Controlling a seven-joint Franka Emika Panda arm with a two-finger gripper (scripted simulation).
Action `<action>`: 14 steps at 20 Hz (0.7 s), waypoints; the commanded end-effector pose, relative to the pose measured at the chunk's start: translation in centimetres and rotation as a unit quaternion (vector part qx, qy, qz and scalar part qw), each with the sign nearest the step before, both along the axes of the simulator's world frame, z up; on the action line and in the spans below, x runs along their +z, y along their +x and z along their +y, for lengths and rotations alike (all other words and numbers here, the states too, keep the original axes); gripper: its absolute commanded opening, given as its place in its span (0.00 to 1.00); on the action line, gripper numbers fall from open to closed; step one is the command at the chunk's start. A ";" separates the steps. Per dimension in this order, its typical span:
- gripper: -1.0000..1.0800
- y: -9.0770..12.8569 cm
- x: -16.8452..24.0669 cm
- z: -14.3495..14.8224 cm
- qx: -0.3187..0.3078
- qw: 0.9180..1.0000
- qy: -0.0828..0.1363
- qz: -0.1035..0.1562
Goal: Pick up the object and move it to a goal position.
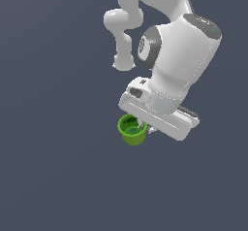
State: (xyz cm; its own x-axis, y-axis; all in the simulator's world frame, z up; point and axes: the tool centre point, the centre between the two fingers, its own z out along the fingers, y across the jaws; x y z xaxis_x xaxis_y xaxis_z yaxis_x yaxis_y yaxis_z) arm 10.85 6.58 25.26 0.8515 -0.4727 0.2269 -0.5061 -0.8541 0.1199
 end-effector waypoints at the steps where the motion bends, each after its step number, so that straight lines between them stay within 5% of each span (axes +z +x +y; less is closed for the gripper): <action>1: 0.00 -0.2 2.7 -0.5 0.027 1.000 0.000 -0.002; 14: 0.00 -0.5 13.9 -2.9 0.143 0.990 0.003 -0.008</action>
State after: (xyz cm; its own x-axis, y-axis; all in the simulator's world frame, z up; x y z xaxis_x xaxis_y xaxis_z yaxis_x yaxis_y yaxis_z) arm 10.39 3.86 37.95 0.9422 -0.2372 0.2365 -0.2685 -0.9570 0.1101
